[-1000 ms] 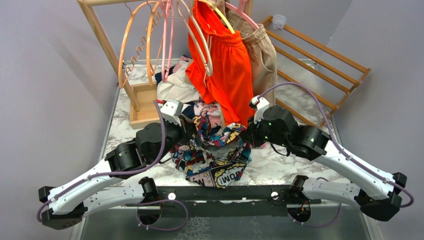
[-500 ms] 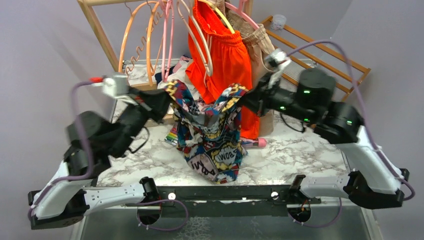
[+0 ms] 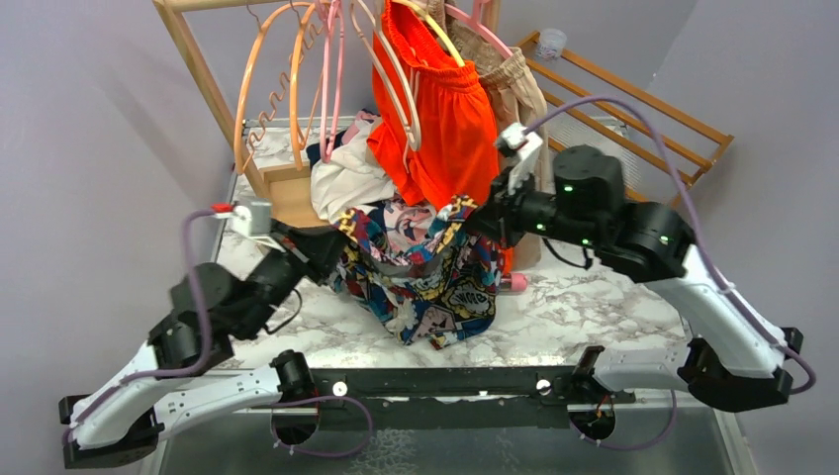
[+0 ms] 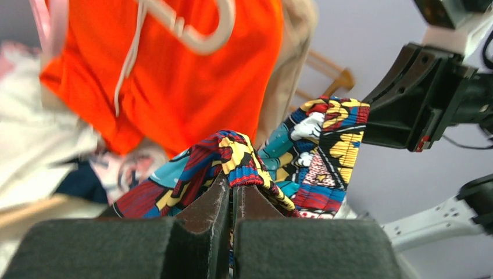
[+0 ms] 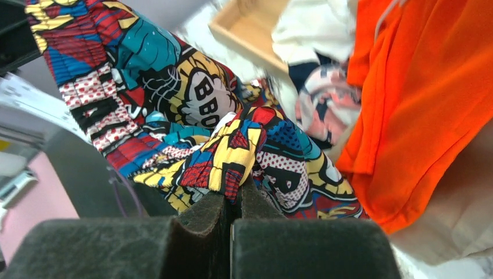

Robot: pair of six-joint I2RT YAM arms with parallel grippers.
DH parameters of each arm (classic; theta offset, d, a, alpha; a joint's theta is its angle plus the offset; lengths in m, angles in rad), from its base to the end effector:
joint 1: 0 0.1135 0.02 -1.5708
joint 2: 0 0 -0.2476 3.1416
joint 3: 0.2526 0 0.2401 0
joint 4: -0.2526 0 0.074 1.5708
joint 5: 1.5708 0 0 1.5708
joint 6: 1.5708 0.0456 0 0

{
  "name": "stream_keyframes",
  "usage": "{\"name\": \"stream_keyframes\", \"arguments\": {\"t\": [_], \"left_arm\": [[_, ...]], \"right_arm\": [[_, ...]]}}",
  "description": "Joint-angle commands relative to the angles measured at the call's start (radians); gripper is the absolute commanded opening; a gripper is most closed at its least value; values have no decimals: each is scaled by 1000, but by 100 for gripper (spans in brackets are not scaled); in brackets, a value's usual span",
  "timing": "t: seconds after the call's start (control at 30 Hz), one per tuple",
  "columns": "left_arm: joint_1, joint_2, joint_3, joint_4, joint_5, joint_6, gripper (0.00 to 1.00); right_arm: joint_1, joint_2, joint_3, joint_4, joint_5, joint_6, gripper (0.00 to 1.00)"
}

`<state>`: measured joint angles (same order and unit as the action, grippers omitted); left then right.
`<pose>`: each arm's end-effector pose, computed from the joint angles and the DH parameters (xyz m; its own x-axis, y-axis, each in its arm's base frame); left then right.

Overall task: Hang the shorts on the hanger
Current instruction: Adjust the shorts at the center of the board.

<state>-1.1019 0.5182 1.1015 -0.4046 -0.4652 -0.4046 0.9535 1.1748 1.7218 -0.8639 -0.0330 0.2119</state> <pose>0.0539 -0.0611 0.4347 -0.1615 -0.4598 -0.8732 0.5811 0.6709 -0.4607 0.1177 0.1684 0.4768 -0.3516 -0.1321 -0.9268 -0.7766 0.5940 0.2099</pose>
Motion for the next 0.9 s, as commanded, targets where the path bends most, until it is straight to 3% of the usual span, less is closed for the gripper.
{"name": "stream_keyframes", "arguments": {"t": [0.0,0.23,0.37,0.53,0.63,0.73,0.87], "left_arm": [[0,-16,-156,-27,-47,-175,0],[1,67,-327,-162,-199,-423,0],[0,128,-373,-228,-280,-448,0],[11,216,-428,-212,-303,-458,0],[99,276,-464,-134,-199,-409,0],[296,336,-500,-32,20,-354,0],[429,382,-509,21,154,-338,0]], "right_arm": [[-4,30,-141,-5,44,28,1],[-5,76,-420,163,98,140,1],[-20,89,-528,198,153,193,1],[-91,109,-637,271,101,220,1],[-113,146,-666,307,86,234,1],[-122,165,-691,341,76,248,2],[-122,155,-732,386,27,257,19]]}}
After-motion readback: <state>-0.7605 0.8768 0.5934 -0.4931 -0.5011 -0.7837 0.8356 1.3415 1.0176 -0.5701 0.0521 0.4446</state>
